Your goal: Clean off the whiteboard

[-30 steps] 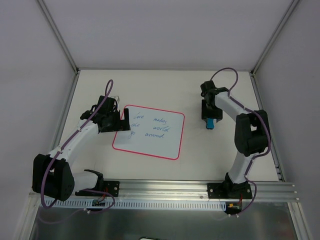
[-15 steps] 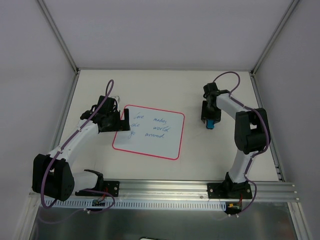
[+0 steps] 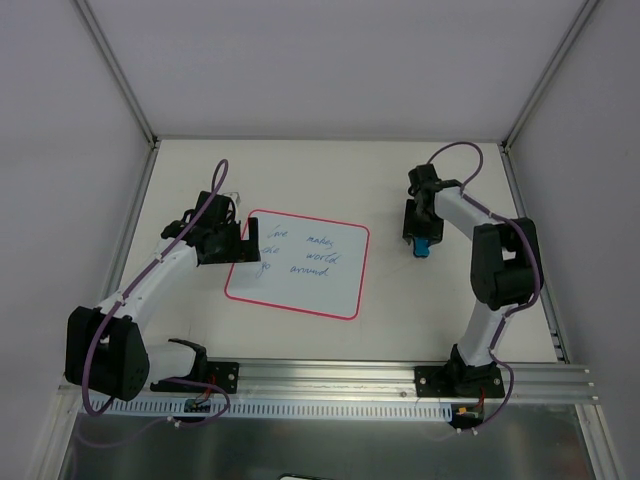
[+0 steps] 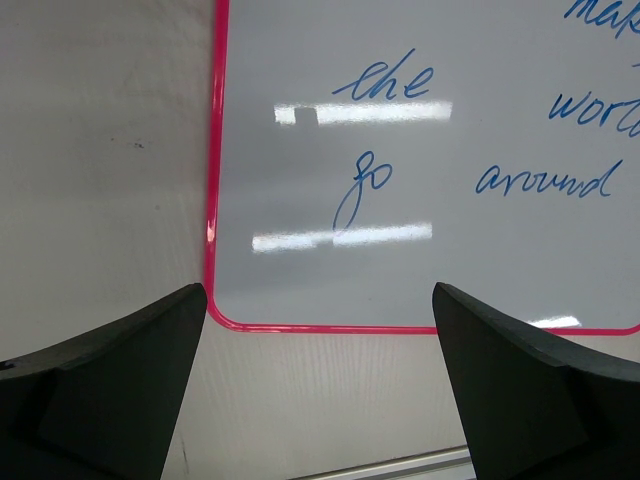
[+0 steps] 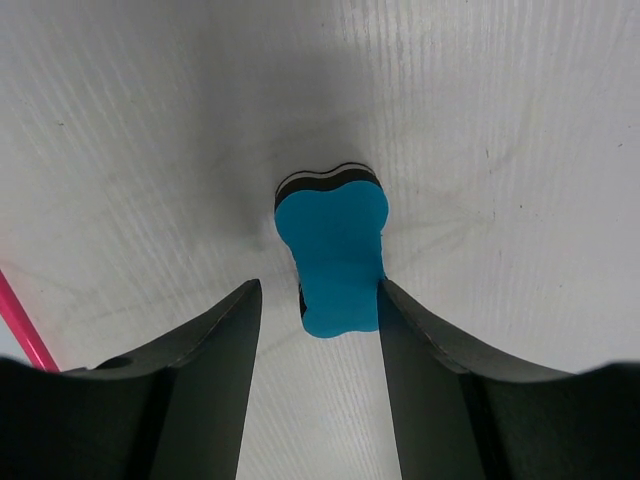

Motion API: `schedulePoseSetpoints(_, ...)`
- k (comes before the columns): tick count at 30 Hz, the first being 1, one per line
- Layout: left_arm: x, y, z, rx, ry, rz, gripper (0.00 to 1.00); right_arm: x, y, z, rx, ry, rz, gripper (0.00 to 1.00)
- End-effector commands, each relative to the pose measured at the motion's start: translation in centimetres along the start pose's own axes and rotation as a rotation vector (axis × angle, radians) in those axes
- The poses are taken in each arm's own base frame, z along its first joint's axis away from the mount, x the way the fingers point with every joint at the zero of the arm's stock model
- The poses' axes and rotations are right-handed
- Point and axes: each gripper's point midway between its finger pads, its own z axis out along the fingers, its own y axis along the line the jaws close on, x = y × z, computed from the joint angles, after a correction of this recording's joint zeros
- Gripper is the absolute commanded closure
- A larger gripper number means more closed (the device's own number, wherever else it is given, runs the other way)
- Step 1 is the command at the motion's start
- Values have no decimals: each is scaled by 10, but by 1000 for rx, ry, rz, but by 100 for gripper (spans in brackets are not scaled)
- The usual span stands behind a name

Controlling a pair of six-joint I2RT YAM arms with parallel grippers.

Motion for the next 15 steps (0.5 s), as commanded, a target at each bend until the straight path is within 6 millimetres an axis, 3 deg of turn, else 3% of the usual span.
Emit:
schedulePoseSetpoints(1,-9,2,-4,-12,-17,12,1,-13,-3,-17,-11,-71,27,46)
schedulePoseSetpoints(6,-8,3,-3,-16,-15,11,1,-14,-2,-18,-16,-72,24,44)
schedulePoseSetpoints(15,-6,3,-3,-16,-10,13,1,-10,-11,0,7,-31,-4,44)
